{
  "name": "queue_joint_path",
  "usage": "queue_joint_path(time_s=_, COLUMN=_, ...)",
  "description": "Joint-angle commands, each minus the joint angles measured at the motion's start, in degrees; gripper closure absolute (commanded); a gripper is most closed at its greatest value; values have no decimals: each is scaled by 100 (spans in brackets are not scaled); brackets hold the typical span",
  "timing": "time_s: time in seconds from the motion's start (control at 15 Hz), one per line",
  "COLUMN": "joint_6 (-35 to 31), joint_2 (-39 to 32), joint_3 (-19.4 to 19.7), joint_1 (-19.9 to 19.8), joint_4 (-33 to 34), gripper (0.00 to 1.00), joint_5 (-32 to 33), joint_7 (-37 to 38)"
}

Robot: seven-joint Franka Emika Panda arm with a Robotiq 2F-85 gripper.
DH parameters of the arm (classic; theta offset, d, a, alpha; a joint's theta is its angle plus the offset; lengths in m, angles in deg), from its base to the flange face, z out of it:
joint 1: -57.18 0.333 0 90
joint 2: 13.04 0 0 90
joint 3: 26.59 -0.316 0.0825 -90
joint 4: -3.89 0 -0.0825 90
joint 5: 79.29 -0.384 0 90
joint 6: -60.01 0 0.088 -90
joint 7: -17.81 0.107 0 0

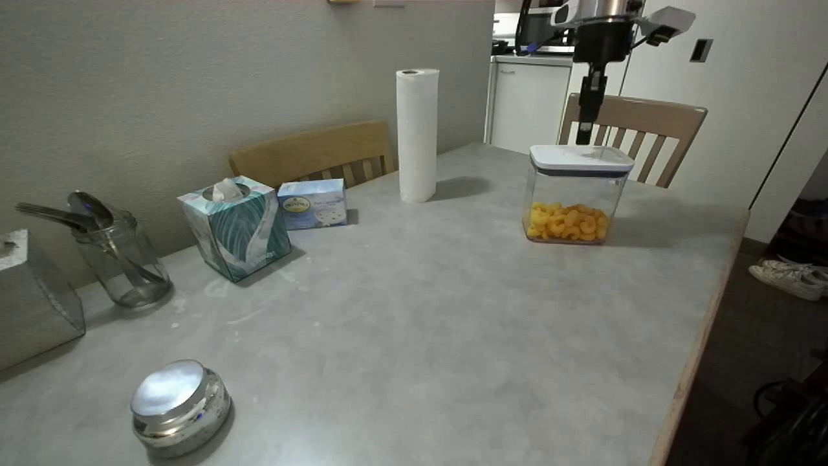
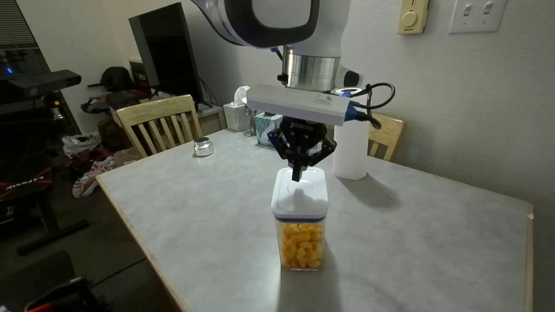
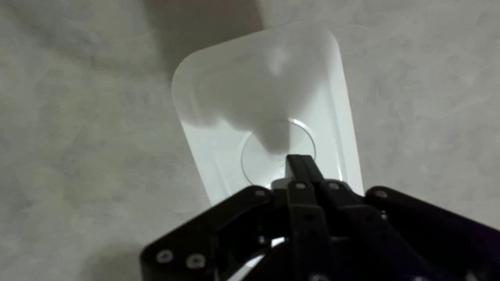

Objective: Open the container lid

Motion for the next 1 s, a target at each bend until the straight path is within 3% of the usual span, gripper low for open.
queue_joint_path(time_s=0.0, joint_6=-56, joint_2=297, joint_3=33, joint_1=-19, joint_4=-422, gripper=100, joint_5=107, joint_7=208)
queue_joint_path(time_s=0.2, joint_6=-176, joint_2=354, joint_3=58, joint_1=-47, joint_4=-551, gripper=100, joint_5=82, joint_7=201)
queue_joint_path(time_s=0.53, joint_6=-427, joint_2=-149, joint_3=12, joint_1=-167, joint_4=-690, gripper=100, joint_5=-242, joint_7=27)
queue_joint_path(time_s=0.93, joint_6=-419, joint_2=-27, joint_3=14, joint_1=-189, joint_4=-462, gripper=100, joint_5=-342, joint_7=-151)
